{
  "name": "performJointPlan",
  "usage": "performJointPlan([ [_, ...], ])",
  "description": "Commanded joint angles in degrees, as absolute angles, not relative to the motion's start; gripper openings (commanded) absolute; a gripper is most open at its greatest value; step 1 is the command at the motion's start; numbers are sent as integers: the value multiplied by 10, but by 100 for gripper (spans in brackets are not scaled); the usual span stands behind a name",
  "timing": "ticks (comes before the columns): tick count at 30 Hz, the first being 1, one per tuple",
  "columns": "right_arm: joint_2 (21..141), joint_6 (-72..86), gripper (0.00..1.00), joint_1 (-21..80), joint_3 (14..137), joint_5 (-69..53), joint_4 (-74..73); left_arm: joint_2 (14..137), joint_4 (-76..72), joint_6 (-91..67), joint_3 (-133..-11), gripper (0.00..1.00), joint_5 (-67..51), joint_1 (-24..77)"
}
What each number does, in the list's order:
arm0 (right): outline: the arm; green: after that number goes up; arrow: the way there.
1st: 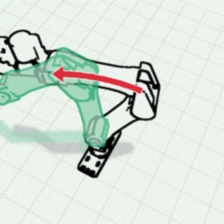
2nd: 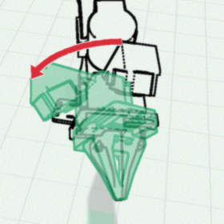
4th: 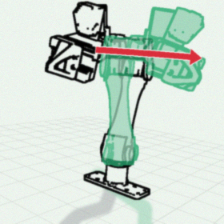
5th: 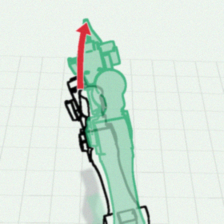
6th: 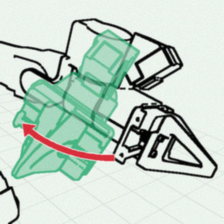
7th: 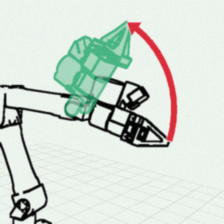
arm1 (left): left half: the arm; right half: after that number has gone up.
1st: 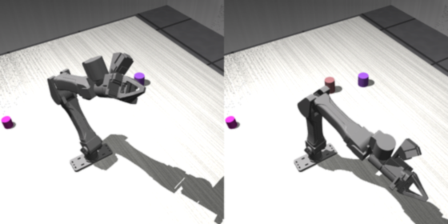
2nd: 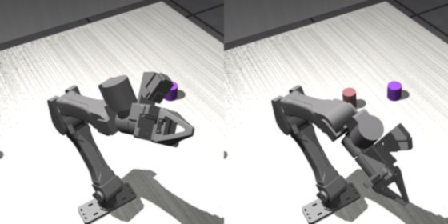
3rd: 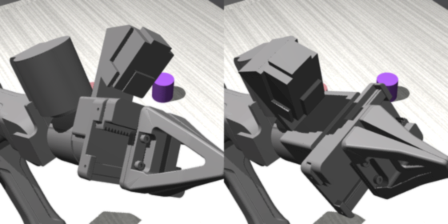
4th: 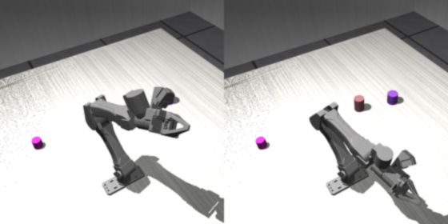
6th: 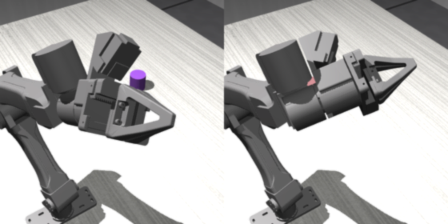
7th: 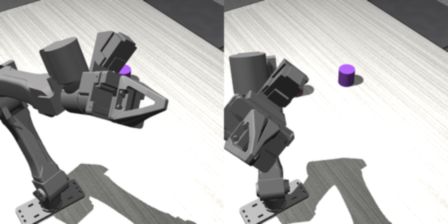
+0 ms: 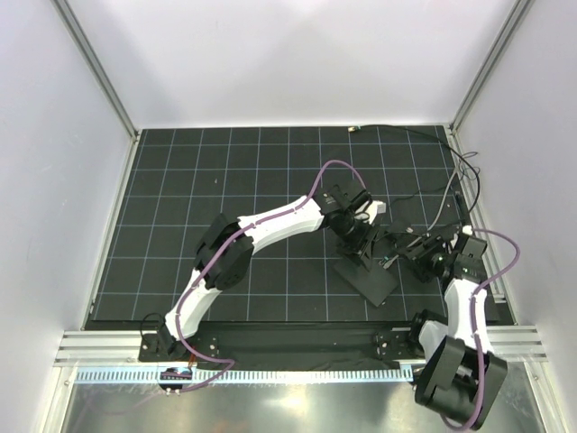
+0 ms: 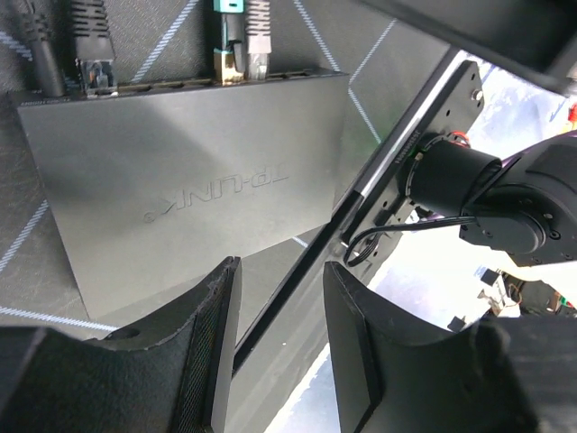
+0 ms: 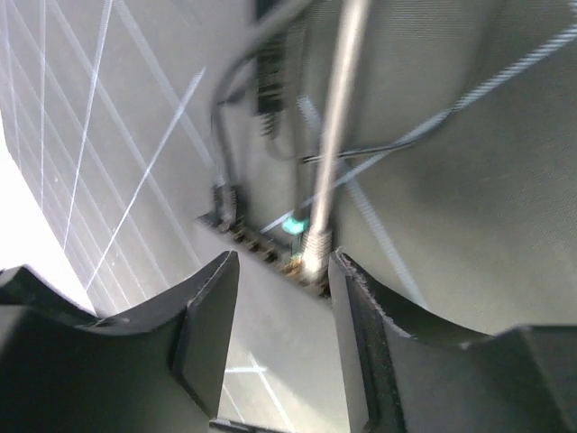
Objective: Pull the plug from the switch port
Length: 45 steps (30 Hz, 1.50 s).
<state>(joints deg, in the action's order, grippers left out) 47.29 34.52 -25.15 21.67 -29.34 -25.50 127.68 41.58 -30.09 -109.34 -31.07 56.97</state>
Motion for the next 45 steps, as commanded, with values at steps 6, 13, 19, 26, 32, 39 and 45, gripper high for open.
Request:
performJointPlan([
  [6,591,354,47,-267,154,-366,-90,1264,386,-300,-1089,47,-332,569],
  [13,630,338,45,-272,166,-388,-90,1281,379,-304,-1098,47,-340,569],
  [19,606,339,45,-257,167,-370,-112,1282,384,-303,-1096,47,-340,570],
  [26,590,343,45,-243,173,-342,-157,1290,388,-301,-1091,47,-345,569],
  [32,580,344,46,-225,172,-333,-151,1296,395,-301,-1097,47,-334,568],
  [39,567,345,46,-202,178,-315,-166,1287,398,-303,-1099,46,-331,561],
  [45,576,349,40,-198,177,-301,-171,1310,396,-315,-1114,45,-350,561],
])
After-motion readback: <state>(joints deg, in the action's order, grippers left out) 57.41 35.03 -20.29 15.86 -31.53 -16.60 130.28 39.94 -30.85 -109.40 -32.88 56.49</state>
